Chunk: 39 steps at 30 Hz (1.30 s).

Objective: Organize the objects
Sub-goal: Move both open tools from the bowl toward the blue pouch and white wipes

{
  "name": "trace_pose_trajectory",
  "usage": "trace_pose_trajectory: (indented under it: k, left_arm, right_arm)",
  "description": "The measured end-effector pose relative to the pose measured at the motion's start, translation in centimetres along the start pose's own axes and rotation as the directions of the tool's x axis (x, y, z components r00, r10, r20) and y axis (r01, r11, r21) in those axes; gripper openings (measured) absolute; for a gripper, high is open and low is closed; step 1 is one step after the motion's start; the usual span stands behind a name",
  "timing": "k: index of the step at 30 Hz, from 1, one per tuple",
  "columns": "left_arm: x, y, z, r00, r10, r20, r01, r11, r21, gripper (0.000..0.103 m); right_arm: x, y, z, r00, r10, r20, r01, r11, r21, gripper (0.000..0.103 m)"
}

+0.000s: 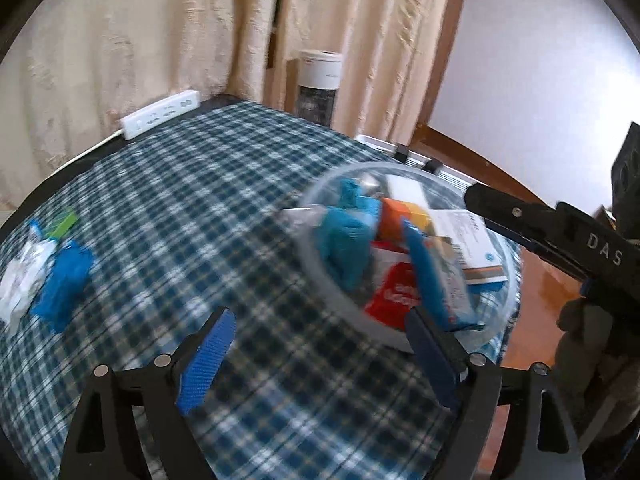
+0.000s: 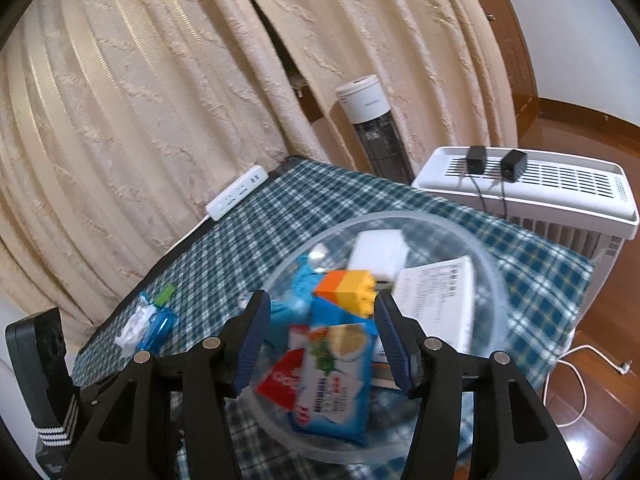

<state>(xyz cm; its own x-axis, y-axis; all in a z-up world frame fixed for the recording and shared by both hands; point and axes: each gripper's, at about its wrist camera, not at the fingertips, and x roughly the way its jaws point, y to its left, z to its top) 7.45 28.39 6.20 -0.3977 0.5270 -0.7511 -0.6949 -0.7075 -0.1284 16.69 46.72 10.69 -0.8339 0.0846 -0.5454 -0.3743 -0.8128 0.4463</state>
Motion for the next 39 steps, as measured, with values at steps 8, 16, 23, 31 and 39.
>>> trace_pose_trajectory:
  k: [8,16,23,31,39]
  left_arm:
    - [-1.6,4.8,-0.8,0.997,0.073,0.013,-0.072,0.992,-0.101,0.09]
    - [-3.3,9.1,-2.0,0.99,0.141,0.023,-0.135,0.974,-0.181,0.09]
    - [-5.2,13.1,-3.2,0.972,0.235,0.033,-0.22,0.945,-0.244,0.092]
    - [-7.6,17.4,-4.9,0.948,0.316,0.039,-0.289,0.904,-0.316,0.092]
    - [-9.4,21.0,-6.0,0.929,0.368,0.041,-0.326,0.866,-0.38,0.092]
  right_arm:
    - [1.1,3.7,-0.5,0.998,0.049,-0.027,-0.051,0.997,-0.059,0.057]
    - [2.4,7.2,-1.5,0.994,0.083,-0.067,-0.089,0.991,-0.102,0.064]
    - [4.5,10.8,-2.8,0.982,0.122,-0.141,-0.143,0.979,-0.146,0.069]
    - [7.4,15.4,-4.5,0.953,0.174,-0.249,-0.222,0.958,-0.181,0.069]
    - [10.7,19.6,-5.7,0.92,0.189,-0.343,-0.267,0.943,-0.197,0.069]
